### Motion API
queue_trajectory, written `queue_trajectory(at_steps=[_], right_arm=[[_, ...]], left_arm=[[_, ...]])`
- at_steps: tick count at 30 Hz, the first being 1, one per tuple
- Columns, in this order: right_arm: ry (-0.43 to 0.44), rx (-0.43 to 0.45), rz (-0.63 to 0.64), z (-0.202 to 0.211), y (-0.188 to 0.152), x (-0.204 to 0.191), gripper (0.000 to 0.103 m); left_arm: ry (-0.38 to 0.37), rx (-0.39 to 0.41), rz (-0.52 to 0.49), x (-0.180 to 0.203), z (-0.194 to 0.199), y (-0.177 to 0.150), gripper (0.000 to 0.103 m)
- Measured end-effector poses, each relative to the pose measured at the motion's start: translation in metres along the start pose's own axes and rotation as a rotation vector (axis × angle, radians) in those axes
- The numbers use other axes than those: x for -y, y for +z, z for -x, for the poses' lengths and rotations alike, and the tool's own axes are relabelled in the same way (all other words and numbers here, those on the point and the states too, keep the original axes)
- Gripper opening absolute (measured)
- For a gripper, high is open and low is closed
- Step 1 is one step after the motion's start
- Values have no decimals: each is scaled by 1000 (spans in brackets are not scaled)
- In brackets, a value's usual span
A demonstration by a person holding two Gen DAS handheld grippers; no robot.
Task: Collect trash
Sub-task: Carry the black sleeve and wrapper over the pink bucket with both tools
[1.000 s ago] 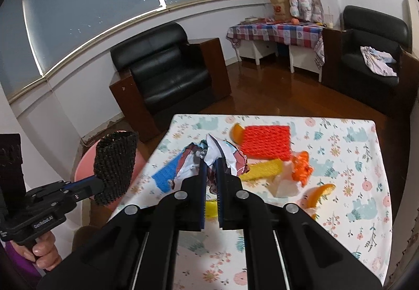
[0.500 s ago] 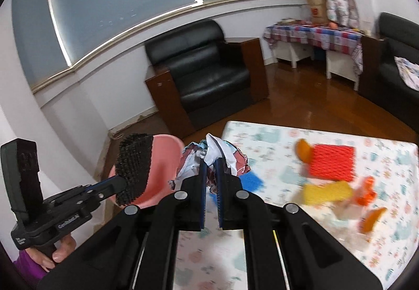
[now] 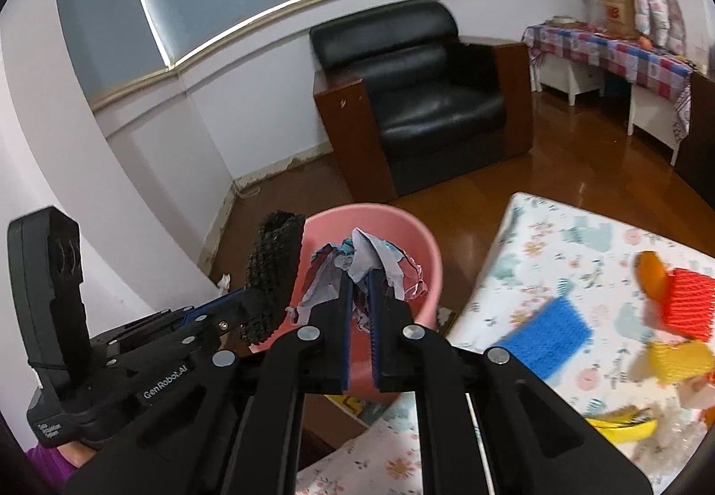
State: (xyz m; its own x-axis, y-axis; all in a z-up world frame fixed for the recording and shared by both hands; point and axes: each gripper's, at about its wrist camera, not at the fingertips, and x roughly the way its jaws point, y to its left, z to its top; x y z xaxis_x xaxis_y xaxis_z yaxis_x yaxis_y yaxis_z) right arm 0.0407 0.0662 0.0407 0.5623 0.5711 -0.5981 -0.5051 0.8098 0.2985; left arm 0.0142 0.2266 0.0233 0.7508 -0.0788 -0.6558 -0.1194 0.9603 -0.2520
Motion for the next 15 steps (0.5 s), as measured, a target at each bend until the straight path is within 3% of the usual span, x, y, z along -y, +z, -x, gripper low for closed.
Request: queue_trajectory(at_steps=[15], right_arm=[[-33, -123, 7, -64, -9, -9, 7]], left_arm=[[135, -104, 30, -20, -51, 1, 9]])
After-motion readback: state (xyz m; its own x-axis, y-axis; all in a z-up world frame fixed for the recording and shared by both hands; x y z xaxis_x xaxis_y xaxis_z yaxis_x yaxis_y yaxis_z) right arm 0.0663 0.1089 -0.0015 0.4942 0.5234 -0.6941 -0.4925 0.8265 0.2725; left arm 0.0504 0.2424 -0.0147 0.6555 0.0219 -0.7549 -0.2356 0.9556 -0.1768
